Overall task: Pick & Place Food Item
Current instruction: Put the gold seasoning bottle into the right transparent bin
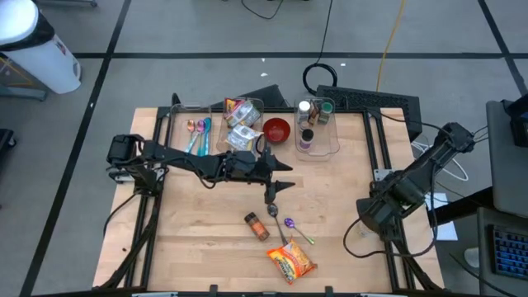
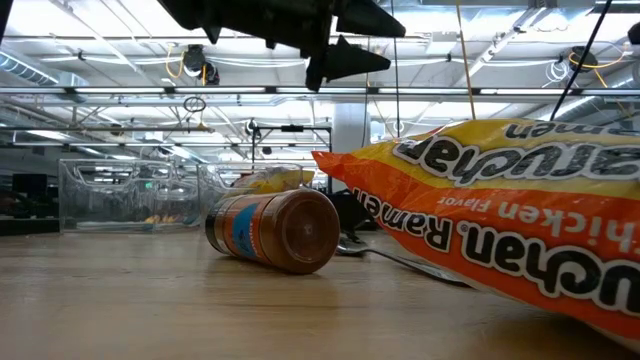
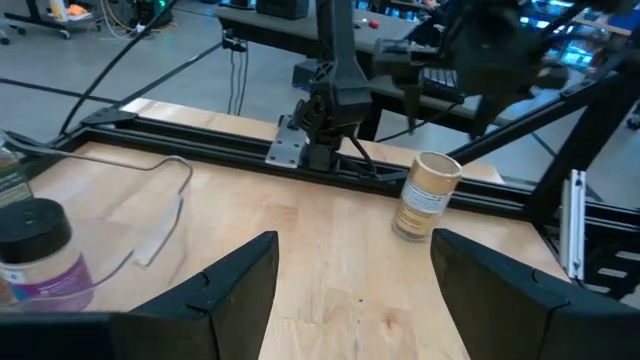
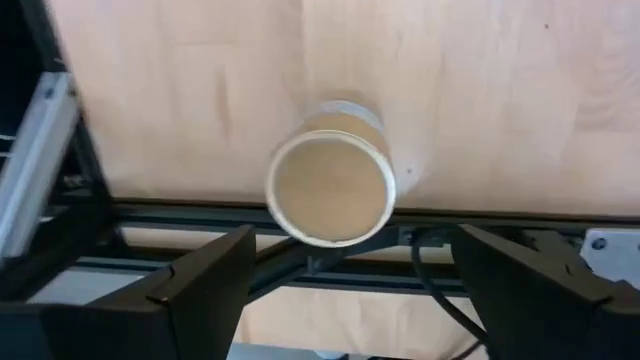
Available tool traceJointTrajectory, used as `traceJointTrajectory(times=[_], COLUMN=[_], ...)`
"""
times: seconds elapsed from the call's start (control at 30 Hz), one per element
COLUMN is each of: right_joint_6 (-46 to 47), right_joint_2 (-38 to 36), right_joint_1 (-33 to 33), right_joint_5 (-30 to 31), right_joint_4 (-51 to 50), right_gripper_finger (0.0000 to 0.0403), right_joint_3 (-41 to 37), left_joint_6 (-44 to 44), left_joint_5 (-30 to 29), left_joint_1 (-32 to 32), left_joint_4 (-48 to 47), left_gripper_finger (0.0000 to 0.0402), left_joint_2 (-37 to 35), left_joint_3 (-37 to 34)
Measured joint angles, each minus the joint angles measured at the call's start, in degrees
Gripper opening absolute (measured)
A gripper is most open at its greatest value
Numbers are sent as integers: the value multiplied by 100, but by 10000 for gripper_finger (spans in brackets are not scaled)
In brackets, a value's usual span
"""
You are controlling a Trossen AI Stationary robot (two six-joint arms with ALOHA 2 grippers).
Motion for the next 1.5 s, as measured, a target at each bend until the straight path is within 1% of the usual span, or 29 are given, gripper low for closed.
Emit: traceJointTrajectory(times=[0.2,0.33,0.5,0.6,0.83,1.0,1.2,1.37,1.5], right_joint_6=[182,198,228,238,168,190,404,784,830], right_joint_2=[2,2,-4,-2,-2,-24,-210,-326,-324], right_joint_1=[0,0,0,0,0,-2,-1,0,0], right_joint_5=[-29,-31,-75,-215,-245,-501,-502,-491,-353], right_joint_4=[277,652,1015,1040,1011,962,968,1027,1086], right_gripper_finger=[329,326,326,326,326,325,325,323,322], right_joint_3=[-471,-745,-942,-978,-980,-987,-987,-986,-985], left_joint_6=[33,44,44,42,42,42,42,41,39], left_joint_5=[-2,-2,-2,-2,-4,-4,-47,-52,-55], left_joint_1=[-80,-76,-76,-76,-76,-76,-76,-76,-76], left_joint_4=[-2,-2,-4,-4,-6,-5,-2,-2,-2], left_gripper_finger=[271,271,271,271,271,271,271,271,271], left_joint_2=[0,0,0,0,0,0,0,0,0], left_joint_3=[0,0,0,0,0,0,0,0,0])
